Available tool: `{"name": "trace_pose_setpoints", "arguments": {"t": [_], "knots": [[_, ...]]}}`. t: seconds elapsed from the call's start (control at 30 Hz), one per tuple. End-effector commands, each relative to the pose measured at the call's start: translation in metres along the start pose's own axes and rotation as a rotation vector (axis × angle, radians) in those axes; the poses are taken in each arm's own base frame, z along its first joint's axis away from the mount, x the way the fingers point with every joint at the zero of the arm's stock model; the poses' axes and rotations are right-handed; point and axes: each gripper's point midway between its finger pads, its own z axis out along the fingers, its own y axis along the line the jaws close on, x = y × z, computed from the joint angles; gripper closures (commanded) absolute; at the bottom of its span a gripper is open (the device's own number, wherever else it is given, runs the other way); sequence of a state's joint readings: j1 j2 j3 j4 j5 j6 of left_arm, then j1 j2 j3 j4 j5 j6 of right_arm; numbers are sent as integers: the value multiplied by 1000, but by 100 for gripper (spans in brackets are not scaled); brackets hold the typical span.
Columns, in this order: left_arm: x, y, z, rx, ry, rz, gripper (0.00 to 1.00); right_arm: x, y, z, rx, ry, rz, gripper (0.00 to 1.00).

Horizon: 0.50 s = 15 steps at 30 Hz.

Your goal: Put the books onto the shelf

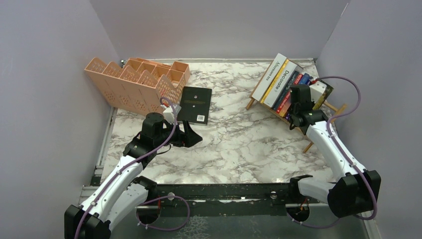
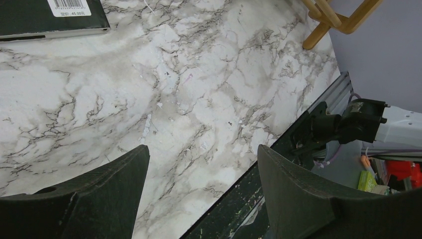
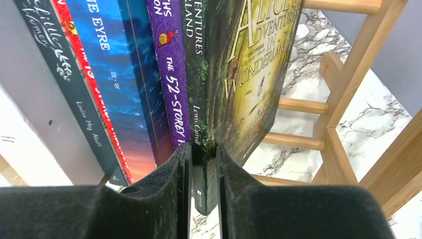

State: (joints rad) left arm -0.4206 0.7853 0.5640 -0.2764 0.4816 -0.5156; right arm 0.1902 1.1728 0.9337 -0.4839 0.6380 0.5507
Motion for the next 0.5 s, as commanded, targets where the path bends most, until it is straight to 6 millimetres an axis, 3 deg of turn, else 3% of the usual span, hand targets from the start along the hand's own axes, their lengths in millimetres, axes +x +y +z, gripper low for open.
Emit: {"name": "trace_pose_setpoints", "arguments": {"t": [0.0,0.17,0.23,0.33,0.47], "knots": [[0,-2,0,20,0,6,20,-8,15,-12,-106,-8,65,85],[1,-2,0,19,0,7,20,-14,15,-17,-122,-24,81,90],[1,-2,0,20,0,8,20,-13,12,-16,-106,-24,76,80],[1,-2,0,20,-1,8,20,-11,8,-15,-80,-18,64,52],[0,-2,0,18,-2,7,20,-14,7,-17,-72,-12,58,42]]}}
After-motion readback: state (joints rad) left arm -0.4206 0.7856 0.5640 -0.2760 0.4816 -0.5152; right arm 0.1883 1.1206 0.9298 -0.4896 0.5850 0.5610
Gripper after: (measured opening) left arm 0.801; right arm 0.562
